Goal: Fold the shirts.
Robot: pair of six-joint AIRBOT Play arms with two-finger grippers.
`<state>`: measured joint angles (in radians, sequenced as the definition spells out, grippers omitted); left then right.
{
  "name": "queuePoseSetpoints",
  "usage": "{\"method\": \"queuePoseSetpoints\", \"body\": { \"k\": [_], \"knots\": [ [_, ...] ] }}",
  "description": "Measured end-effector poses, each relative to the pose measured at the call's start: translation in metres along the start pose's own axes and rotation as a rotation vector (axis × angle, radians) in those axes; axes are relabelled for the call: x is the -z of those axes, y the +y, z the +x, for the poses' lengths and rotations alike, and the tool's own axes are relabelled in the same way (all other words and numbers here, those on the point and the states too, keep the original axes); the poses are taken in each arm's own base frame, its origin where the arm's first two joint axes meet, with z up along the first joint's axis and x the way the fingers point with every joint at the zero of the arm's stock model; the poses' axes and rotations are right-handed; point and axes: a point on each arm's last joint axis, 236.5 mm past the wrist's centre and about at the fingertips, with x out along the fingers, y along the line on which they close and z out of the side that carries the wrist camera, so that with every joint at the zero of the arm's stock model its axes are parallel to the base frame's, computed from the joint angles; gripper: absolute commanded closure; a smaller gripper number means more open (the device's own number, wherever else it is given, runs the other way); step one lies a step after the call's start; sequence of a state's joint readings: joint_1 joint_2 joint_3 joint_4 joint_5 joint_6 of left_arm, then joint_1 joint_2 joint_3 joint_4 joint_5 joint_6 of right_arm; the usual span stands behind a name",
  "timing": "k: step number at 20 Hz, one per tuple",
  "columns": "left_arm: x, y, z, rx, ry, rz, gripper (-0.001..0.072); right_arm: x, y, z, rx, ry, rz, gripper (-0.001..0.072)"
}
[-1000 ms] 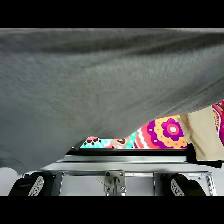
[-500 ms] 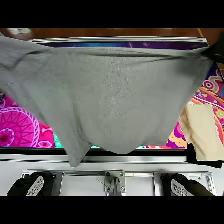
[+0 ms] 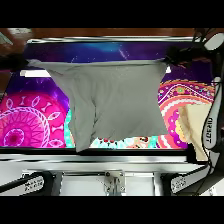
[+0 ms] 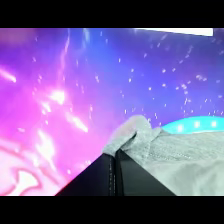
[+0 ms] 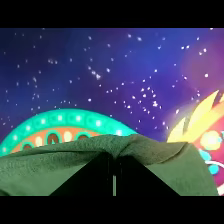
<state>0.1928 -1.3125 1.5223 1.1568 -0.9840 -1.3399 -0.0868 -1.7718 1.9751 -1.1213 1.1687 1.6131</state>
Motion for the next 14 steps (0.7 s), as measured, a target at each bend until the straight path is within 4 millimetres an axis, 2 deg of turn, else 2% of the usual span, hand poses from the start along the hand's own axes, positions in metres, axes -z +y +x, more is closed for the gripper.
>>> {"method": "queuePoseSetpoints", "body": {
  "k": [2,4,5,6,7,8,10,11,12,13,14],
  "knots": [
    [0.031,0.001,0.04,0.035,0.117,-0.037,0.0674,0.014,-0.005,0.036,-0.014,0.051,0.038,0.0649],
    [0.065,-0.007,0.069,0.075,0.237,-0.055,0.067,0.037,-0.004,0.065,-0.022,0.129,0.054,0.0624],
    [0.084,-0.013,0.081,0.097,0.304,-0.059,0.0537,0.046,-0.002,0.075,-0.028,0.159,0.06,0.0475],
    [0.099,-0.019,0.089,0.117,0.36,-0.062,0.0302,0.055,0.001,0.083,-0.032,0.185,0.061,0.0226],
    [0.115,-0.025,0.094,0.134,0.418,-0.063,0.0165,0.061,0.005,0.086,-0.042,0.205,0.063,0.014],
    [0.127,-0.028,0.095,0.145,0.469,-0.072,0.0173,0.062,0.01,0.085,-0.056,0.212,0.064,0.014],
    [0.147,-0.024,0.087,0.139,0.567,-0.073,0.0357,0.062,0.014,0.068,-0.074,0.228,0.024,0.014],
    [0.156,-0.016,0.077,0.121,0.621,-0.07,0.0392,0.06,0.012,0.051,-0.068,0.234,-0.012,0.014],
    [0.164,-0.006,0.065,0.096,0.667,-0.068,0.0389,0.061,0.003,0.033,-0.034,0.25,-0.051,0.0142],
    [0.17,0.004,0.05,0.074,0.703,-0.078,0.0368,0.065,-0.015,0.012,0.031,0.279,-0.092,0.0142],
    [0.175,0.011,0.035,0.063,0.728,-0.094,0.0254,0.069,-0.035,-0.01,0.099,0.312,-0.121,0.0142]
  ]
}}
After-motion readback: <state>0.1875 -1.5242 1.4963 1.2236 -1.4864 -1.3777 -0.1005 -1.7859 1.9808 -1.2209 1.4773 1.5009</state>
